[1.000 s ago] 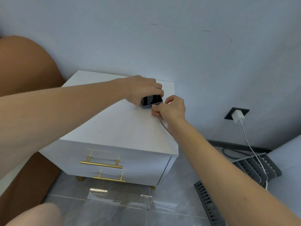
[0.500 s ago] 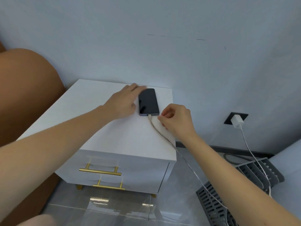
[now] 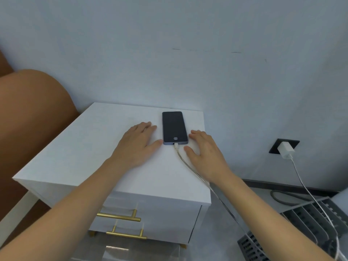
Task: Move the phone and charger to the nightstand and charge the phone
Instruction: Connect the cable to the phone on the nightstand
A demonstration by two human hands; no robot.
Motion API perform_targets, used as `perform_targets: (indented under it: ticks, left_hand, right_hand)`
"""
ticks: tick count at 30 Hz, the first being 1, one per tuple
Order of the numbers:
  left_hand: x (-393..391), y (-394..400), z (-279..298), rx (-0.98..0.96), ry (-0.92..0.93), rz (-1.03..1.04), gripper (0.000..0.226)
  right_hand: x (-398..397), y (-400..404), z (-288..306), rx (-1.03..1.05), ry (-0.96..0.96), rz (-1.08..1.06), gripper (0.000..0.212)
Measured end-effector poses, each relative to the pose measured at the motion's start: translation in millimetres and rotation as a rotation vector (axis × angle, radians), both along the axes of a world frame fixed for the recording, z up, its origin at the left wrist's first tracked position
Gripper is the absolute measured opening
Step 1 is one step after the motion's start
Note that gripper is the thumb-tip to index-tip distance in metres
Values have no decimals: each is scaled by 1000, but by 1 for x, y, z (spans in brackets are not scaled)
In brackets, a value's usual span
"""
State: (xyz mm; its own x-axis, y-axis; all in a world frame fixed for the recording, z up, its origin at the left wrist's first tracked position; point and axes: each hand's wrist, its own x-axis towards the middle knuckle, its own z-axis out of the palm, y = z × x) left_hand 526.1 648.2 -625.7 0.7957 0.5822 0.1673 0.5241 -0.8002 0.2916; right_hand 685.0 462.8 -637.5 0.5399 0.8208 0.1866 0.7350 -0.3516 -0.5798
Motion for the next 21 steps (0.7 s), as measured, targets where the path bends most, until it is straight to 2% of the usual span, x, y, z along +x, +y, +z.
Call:
perform_targets:
  ticks: [21]
  left_hand:
    - [-15,-17,1,-10,-15,-2,63]
  right_hand:
    - [3,2,-10,55,29,-11,54]
